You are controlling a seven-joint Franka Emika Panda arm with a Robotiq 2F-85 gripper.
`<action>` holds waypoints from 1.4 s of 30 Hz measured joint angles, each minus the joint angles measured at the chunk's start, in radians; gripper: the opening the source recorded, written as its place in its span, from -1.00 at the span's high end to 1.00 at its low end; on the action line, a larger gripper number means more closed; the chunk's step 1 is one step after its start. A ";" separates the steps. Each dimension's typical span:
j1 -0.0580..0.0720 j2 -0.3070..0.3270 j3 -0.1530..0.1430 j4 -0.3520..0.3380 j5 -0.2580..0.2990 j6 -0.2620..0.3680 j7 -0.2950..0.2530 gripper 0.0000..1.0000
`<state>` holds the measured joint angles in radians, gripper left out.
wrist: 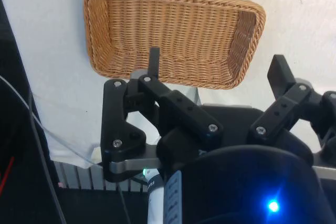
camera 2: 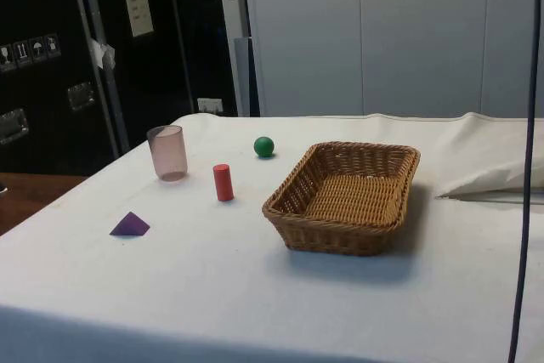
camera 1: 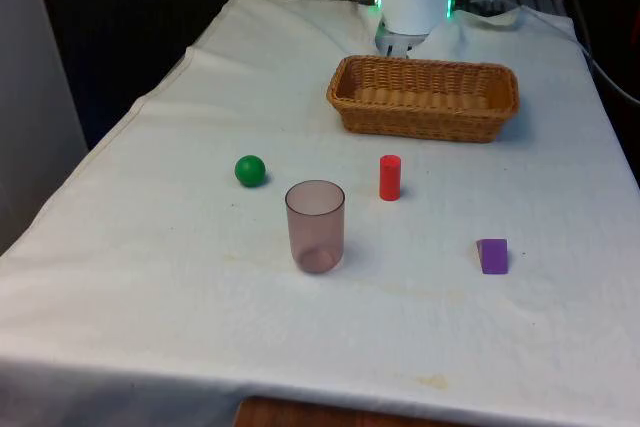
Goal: Pick up the triangular block and place it into the basket.
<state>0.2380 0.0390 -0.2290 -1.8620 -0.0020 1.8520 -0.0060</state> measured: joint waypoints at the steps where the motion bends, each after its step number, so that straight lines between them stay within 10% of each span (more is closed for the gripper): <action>1: 0.000 0.000 -0.001 0.001 0.000 -0.001 0.000 -1.00; 42: 0.015 0.136 0.064 0.049 0.003 0.178 0.123 -1.00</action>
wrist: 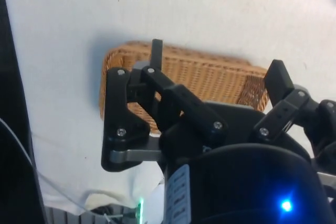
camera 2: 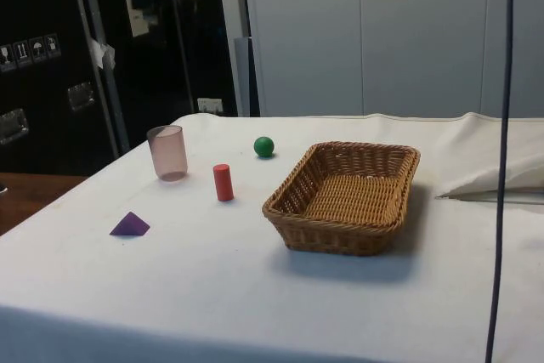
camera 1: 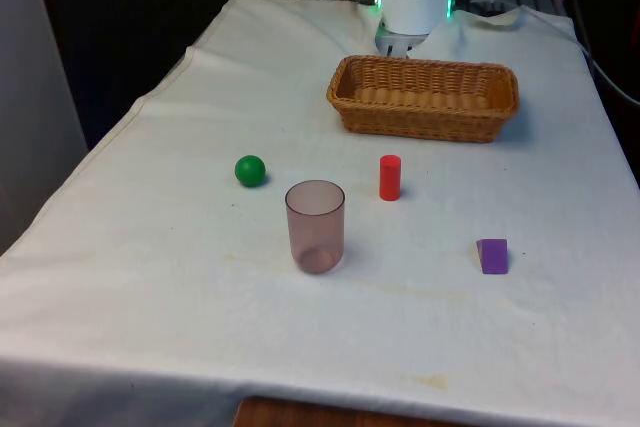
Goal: Pick up the triangular block and place it into the basket.
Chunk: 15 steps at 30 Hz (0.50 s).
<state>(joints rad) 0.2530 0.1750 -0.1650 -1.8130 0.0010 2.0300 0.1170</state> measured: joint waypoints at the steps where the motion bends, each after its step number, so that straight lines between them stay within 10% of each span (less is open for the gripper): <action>1: 0.001 0.019 0.004 0.016 0.000 0.004 0.009 -1.00; 15: 0.007 0.136 0.028 0.117 -0.001 0.034 0.060 -1.00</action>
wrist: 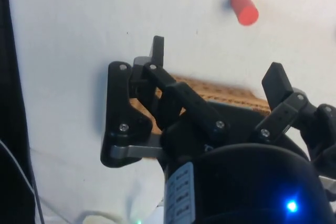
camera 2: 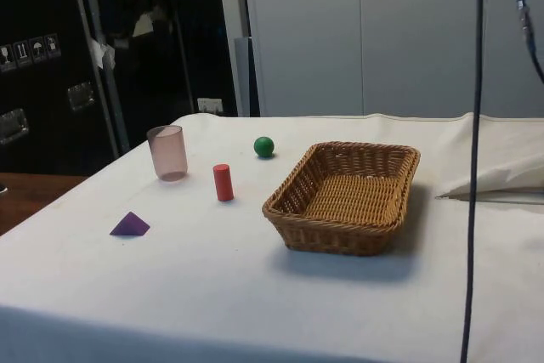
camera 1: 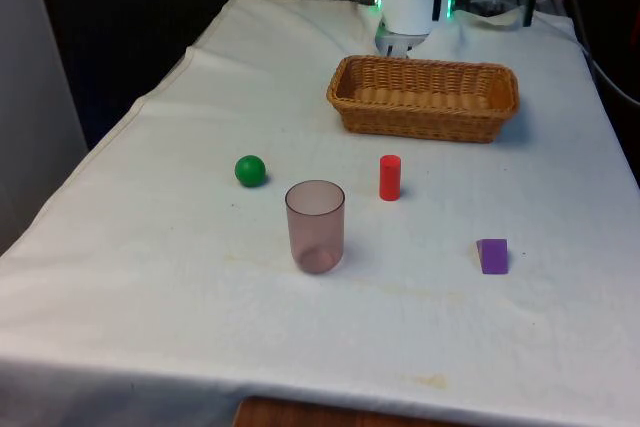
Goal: Pick up the triangular block and place it into the basket.
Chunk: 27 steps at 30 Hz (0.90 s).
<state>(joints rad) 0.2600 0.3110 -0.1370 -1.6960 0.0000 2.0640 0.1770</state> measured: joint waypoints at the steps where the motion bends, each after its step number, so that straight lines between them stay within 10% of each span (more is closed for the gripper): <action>1: 0.000 0.009 0.002 0.008 0.000 0.003 0.004 -1.00; 27: 0.011 0.204 0.026 0.078 0.000 0.135 0.045 -1.00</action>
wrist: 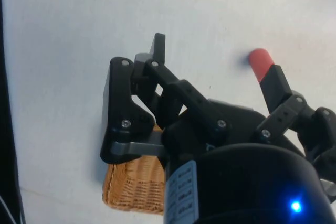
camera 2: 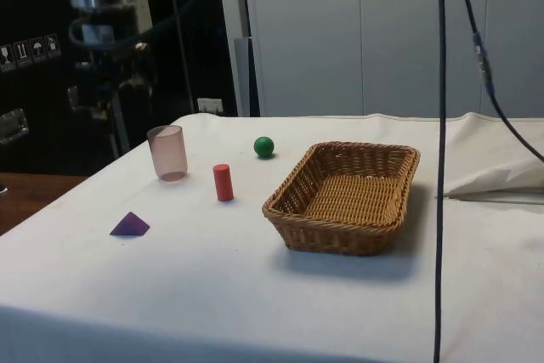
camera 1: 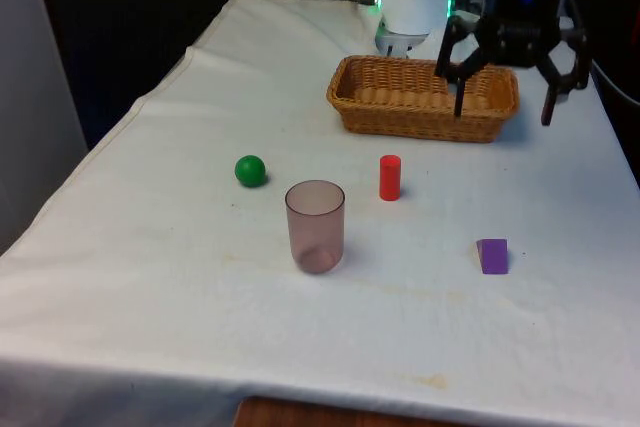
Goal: Pick up the triangular block and place it into the basket.
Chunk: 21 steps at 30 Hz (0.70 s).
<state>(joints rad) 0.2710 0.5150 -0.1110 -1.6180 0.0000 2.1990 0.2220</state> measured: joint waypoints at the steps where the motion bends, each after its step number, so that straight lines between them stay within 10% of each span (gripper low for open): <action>1: 0.001 0.016 0.000 0.008 0.000 0.009 0.001 -1.00; 21: 0.001 0.196 0.004 0.112 0.003 0.086 0.003 -1.00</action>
<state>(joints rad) 0.2720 0.7110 -0.1070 -1.5060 0.0030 2.2850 0.2250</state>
